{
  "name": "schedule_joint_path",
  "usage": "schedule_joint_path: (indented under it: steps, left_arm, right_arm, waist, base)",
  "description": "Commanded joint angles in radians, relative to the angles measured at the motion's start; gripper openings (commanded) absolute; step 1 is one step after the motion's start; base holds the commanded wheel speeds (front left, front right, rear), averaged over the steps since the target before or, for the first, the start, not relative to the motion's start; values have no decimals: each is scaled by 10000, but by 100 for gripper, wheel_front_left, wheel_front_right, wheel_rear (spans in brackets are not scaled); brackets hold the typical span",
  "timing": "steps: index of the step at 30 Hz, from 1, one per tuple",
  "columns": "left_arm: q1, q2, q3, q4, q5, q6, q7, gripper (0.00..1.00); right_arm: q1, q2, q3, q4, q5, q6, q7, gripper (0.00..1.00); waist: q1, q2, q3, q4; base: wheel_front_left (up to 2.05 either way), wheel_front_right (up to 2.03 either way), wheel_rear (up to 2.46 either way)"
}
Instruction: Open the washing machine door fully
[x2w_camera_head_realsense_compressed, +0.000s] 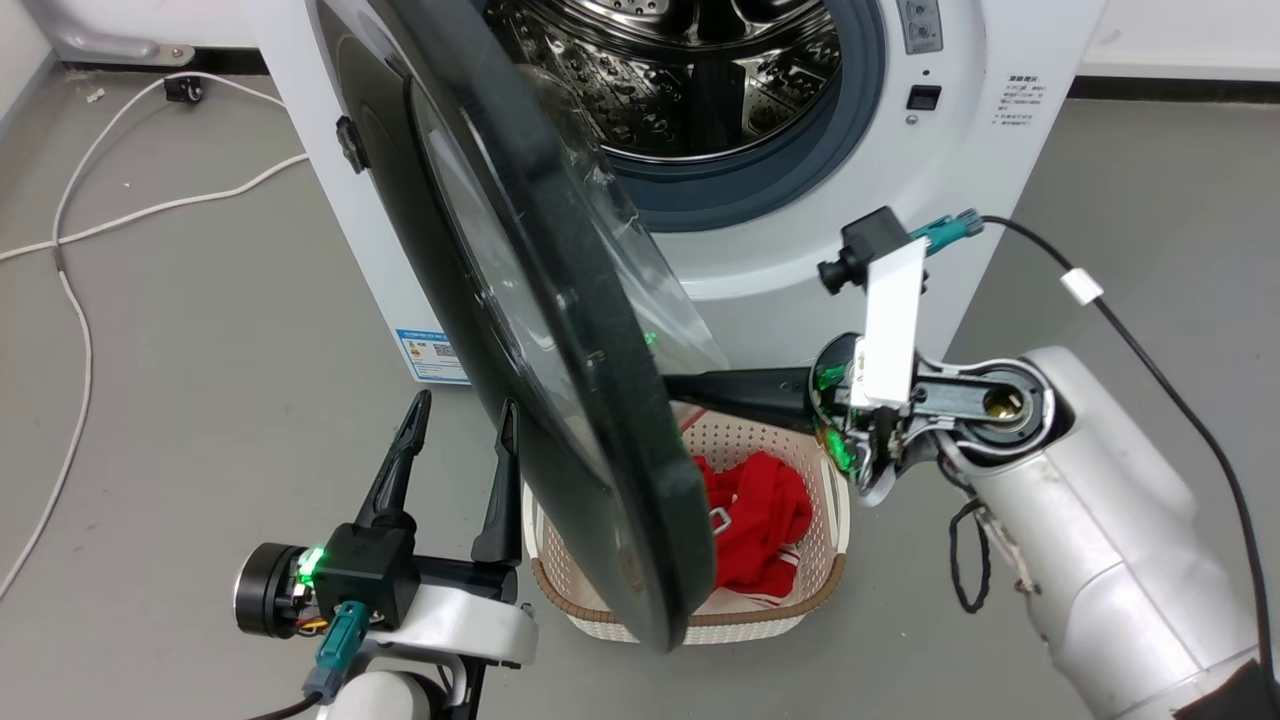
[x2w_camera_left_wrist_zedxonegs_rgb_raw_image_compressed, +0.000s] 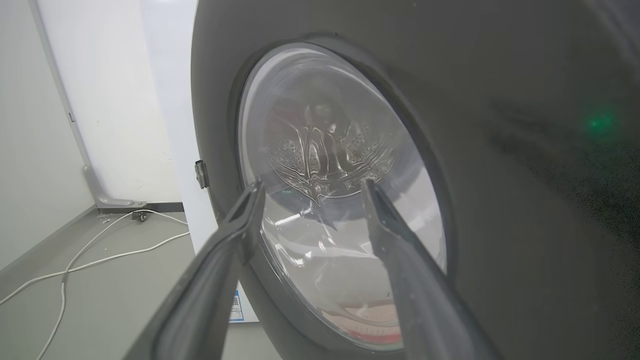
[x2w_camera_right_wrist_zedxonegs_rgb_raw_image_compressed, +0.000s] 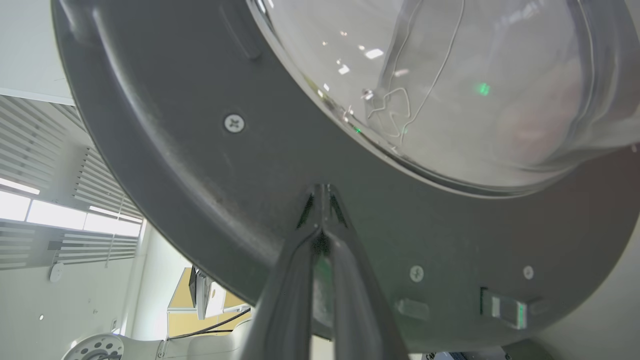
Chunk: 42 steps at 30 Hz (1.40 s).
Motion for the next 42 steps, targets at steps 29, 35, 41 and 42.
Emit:
schedule_joint_path:
  steps: [29, 35, 41, 42]
  left_arm:
    - [575, -3, 803, 90, 132, -53, -25, 100]
    - [695, -4, 909, 120, 183, -35, -25, 100]
    - [731, -5, 986, 90, 192, -19, -25, 100]
    - [733, -3, 988, 81, 202, -11, -25, 100]
  right_arm:
    - [5768, -708, -2625, -3200, -4878, 0, -10360, 47]
    - [6578, -580, -2928, -3111, -6530, -1, -11478, 100]
    - [7061, -53, -4938, -3752, -10891, -1, -11879, 100]
    - [7110, 107, -5260, -4007, -11580, -1, -11883, 100]
  waist:
    - [1, 0, -498, -721]
    - [1, 0, -580, -805]
    - [1, 0, -615, -868]
    - [1, 0, -611, -869]
  base:
    - [0, 0, 0]
    - [0, 0, 0]
    - [0, 0, 0]
    - [0, 0, 0]
